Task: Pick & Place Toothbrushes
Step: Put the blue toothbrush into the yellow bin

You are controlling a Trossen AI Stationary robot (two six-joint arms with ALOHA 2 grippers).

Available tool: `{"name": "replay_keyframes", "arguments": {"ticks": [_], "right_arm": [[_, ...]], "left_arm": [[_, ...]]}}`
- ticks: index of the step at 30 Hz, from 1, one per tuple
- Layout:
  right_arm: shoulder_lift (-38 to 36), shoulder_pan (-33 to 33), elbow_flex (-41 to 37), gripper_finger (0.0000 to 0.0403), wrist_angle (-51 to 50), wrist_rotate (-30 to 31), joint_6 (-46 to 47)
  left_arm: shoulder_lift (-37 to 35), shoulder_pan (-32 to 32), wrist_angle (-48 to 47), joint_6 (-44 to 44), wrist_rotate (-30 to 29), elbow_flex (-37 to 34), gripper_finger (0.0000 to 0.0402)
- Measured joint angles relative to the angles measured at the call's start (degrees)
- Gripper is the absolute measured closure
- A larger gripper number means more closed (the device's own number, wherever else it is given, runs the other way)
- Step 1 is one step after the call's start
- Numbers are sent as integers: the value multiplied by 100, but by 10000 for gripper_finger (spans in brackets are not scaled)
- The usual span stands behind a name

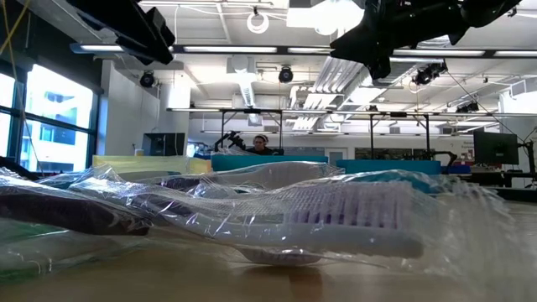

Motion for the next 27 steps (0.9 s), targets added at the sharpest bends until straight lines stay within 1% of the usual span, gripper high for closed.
{"name": "replay_keyframes", "arguments": {"ticks": [3,7,14,27], "right_arm": [[0,0,0,318,10,0,-3],[1,0,1,318,6,0,-2],[0,0,1,318,-1,0,-13],[-1,0,1,318,-8,2,-17]], "left_arm": [[112,-170,0,-166,-124,0,261],[288,-270,-1,-374,-139,0,261],[697,-304,7,-428,-152,0,261],[1340,-304,176,-522,57,0,261]]}}
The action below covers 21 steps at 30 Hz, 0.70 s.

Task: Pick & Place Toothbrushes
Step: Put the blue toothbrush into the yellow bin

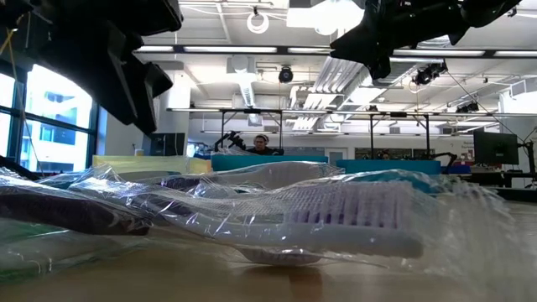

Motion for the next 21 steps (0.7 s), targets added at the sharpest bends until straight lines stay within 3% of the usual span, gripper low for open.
{"name": "replay_keyframes", "arguments": {"ticks": [12,21], "right_arm": [[0,0,-2,318,-5,0,0],[2,0,0,318,-7,0,0]], "left_arm": [[882,0,889,-8,577,0,261],[1007,7,922,-121,618,0,261]]}}
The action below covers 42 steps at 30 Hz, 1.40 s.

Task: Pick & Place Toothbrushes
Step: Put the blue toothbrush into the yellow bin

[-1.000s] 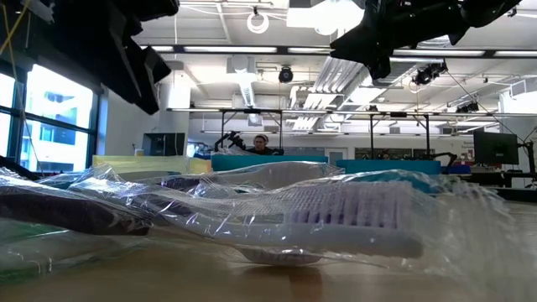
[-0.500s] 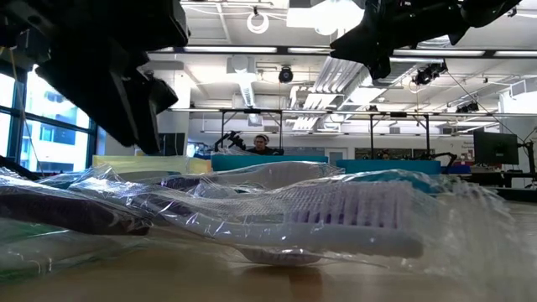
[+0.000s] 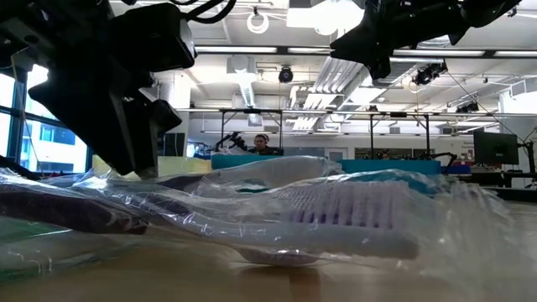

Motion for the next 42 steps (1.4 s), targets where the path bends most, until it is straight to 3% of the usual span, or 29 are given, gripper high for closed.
{"name": "replay_keyframes", "arguments": {"ticks": [21,33,42], "right_arm": [[0,0,0,318,-15,0,0],[-2,0,0,318,-17,0,-1],[-1,-1,0,318,-17,0,-39]], "left_arm": [[0,0,-467,-282,-195,0,265],[0,0,-298,-295,-195,0,388],[0,0,796,-284,20,0,400]]}}
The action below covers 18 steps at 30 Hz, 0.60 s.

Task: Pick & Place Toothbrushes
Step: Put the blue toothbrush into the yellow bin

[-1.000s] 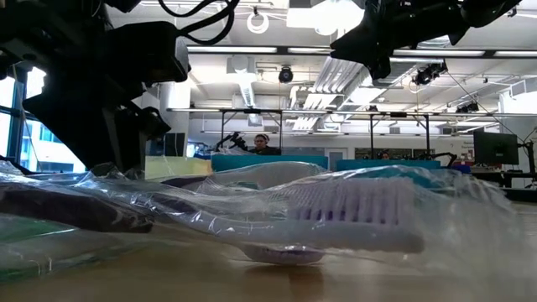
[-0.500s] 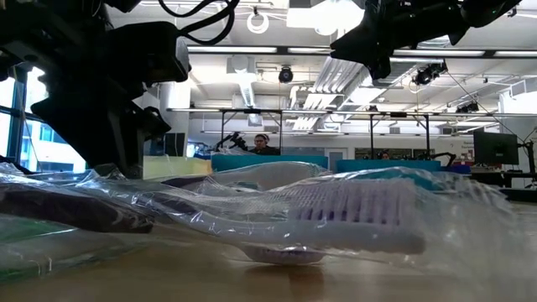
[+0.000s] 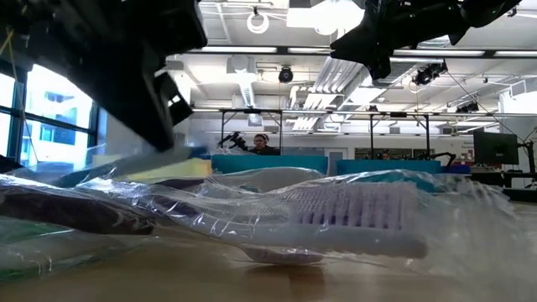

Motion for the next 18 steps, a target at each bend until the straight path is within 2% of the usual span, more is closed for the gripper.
{"name": "replay_keyframes", "arguments": {"ticks": [7,13,18], "right_arm": [[1,-1,0,318,-3,-10,-2],[0,1,0,318,-2,-20,-4],[0,-1,0,318,-3,-24,-4]], "left_arm": [[-10,2,828,10,70,0,401],[-283,106,781,326,-214,-7,401],[-770,508,785,904,-234,-4,401]]}}
